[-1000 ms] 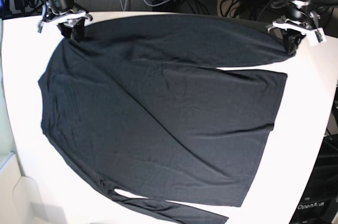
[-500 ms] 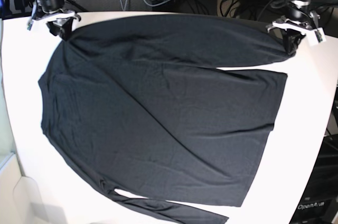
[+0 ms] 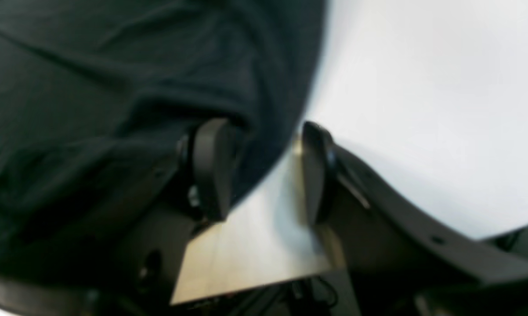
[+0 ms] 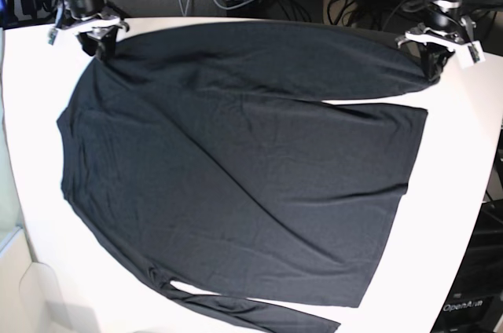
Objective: Fold the T-shirt properly
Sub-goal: 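Move the right gripper onto the other shoulder corner and grasp it, then lift both shoulder corners and pull them over the shirt toward the hem, then lower the folded collar edge onto the shirt body with both grippers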
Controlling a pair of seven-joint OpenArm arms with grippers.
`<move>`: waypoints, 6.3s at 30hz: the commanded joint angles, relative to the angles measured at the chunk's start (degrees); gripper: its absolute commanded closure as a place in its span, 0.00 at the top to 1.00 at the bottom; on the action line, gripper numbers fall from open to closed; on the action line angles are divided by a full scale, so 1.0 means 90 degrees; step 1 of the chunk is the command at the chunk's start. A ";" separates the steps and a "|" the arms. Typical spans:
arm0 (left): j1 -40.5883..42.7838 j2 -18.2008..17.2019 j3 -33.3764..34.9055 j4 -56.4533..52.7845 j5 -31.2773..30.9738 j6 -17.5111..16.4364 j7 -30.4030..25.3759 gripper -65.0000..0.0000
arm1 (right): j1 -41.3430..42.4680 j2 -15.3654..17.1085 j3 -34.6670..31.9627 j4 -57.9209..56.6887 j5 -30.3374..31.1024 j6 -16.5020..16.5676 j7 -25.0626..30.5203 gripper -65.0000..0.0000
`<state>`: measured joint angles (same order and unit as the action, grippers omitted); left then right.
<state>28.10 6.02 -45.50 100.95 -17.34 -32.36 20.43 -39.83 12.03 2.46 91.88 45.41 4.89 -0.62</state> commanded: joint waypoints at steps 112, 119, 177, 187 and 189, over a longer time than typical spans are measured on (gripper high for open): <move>-0.3039 -0.0068 -0.0029 0.1018 0.2371 0.0006 0.3088 0.02 | 0.1999 0.0495 0.0376 0.0873 0.0000 -0.0020 -0.1743 0.01; -0.3264 -0.0068 0.0020 0.1018 0.3172 0.0006 0.3752 0.02 | 0.1999 0.0504 0.0376 0.0854 -0.0010 -0.0020 -0.2085 0.00; -0.4768 -0.0068 0.0440 -0.1072 0.4325 0.0602 0.4016 0.04 | 0.2761 0.0289 0.0376 0.0785 -0.0772 -0.0020 -0.2886 0.45; -0.4612 -0.0029 0.0420 -0.0994 0.4335 0.0602 0.4026 0.66 | 0.2780 0.0299 0.0386 0.0785 -0.0772 -0.0020 -0.2876 0.62; -0.4592 -0.0029 0.0420 -0.0994 0.4325 0.0602 0.4026 0.66 | 0.2780 0.0377 0.0386 0.0795 -0.0772 -0.0020 -0.2866 0.62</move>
<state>-12.21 5.93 -41.89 90.80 22.00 -27.16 57.67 -15.51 14.50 5.50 98.15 38.04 4.69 -27.88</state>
